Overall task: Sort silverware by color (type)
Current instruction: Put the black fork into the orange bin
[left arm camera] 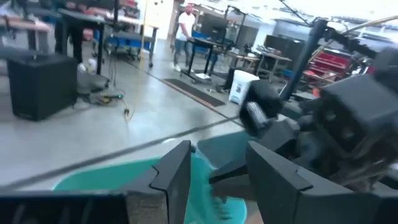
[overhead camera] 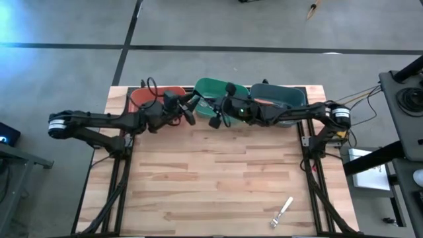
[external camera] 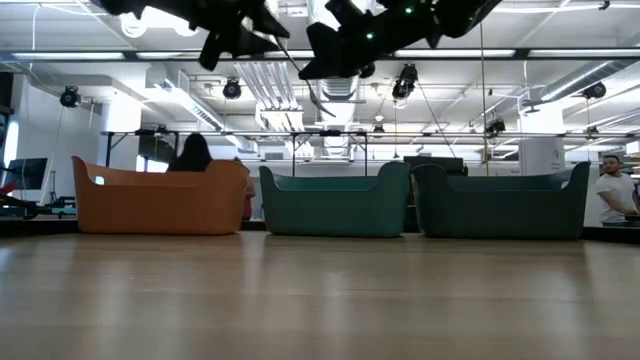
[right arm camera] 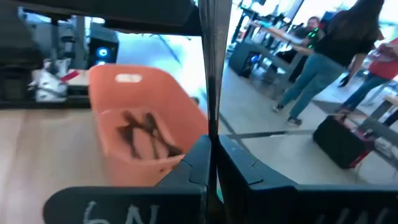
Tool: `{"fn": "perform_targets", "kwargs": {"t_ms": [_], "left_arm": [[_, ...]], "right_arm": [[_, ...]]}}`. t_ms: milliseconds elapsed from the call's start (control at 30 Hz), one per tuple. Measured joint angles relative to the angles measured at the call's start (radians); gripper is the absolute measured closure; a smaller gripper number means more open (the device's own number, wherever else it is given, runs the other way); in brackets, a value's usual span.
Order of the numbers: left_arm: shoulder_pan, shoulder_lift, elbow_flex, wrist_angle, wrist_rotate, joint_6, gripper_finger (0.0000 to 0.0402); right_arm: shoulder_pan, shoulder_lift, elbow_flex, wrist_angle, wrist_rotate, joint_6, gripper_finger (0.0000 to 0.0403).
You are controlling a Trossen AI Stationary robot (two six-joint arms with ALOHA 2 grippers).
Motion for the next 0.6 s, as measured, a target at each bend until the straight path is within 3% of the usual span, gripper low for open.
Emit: {"fn": "perform_targets", "kwargs": {"t_ms": [233,600], "left_arm": [[0.000,0.048,0.097,-0.051,-0.134,0.089,0.0265],[0.041,0.038,0.096,-0.031,-0.156,0.103,0.0274]], "right_arm": [[-0.028,0.046,0.099,-0.010,0.000,-0.090,0.0394],[-0.028,0.026,0.115,-0.022,-0.025,-0.128,0.0394]]}}
